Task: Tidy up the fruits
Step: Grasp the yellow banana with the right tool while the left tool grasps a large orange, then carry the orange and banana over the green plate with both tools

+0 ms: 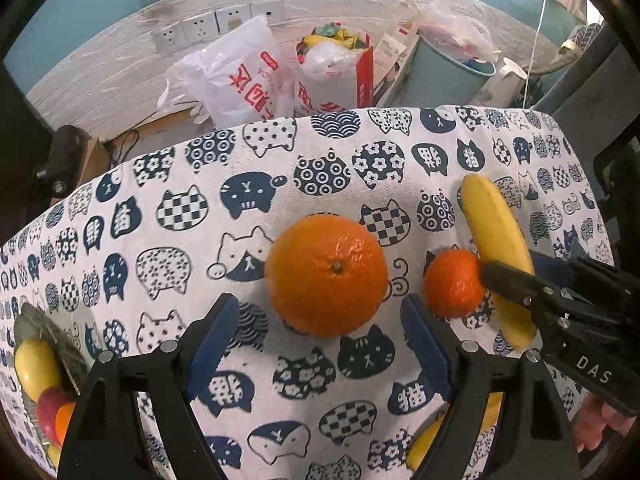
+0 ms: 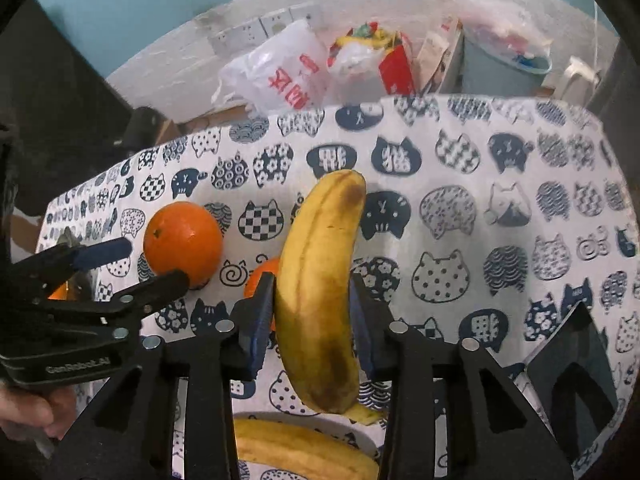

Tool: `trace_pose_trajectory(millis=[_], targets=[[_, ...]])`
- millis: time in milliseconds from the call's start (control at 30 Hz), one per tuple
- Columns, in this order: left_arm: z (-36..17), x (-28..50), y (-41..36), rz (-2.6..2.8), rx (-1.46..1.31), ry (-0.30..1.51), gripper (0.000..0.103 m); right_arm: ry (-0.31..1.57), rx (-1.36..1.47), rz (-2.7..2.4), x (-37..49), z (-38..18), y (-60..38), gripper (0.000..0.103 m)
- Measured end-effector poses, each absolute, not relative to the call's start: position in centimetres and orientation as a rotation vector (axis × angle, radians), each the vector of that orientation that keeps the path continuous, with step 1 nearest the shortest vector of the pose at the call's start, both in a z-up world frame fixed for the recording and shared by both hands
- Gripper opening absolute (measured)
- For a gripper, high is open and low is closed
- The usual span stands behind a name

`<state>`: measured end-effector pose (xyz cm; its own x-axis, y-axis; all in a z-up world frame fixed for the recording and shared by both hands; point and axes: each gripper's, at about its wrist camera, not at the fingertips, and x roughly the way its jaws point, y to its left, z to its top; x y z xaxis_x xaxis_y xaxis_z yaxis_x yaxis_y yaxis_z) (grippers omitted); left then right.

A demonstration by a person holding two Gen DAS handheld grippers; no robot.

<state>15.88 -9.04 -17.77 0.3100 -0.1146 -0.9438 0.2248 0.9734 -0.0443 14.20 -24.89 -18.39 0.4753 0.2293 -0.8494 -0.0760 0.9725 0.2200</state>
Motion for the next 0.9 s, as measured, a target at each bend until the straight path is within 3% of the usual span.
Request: trace_pose_trajectory(millis=[300,400,533,600,733,767,900], targets=[[-19.2,17.3,-9.7,-0.243,0.071,1.259,0.084,1.103,0.322,0.245,14.9,-19.7,-26.6,0.045],[-19.6,17.4,-9.7,-0.255,0.059,1.258,0.084,1.115,0.336,0.244,15.0,-19.9,-26.6,0.054],[-20.1,17.5,-9.6,-0.254,0.084,1.25,0.072,1.132,0.381,0.264,15.3,-20.2,-26.8,0.056],[-20.1,17.5,-9.4,-0.269,0.076,1.244,0.071,1.132,0.391,0.273,15.4,-20.3,-26.8,0.056],[-20.0,17.3,-9.2,-0.284,0.083,1.234,0.071,1.113,0.365,0.287,15.5,-19.9,-26.4,0.044],[-20.0,17.2,-9.3,-0.284,0.088,1.235,0.071,1.109,0.359,0.286,15.5,-19.8,-26.3,0.035],[-20.0,16.7,-9.2,-0.279,0.085,1.245,0.07,1.086,0.324,0.269,15.5,-19.3,-26.2,0.035]])
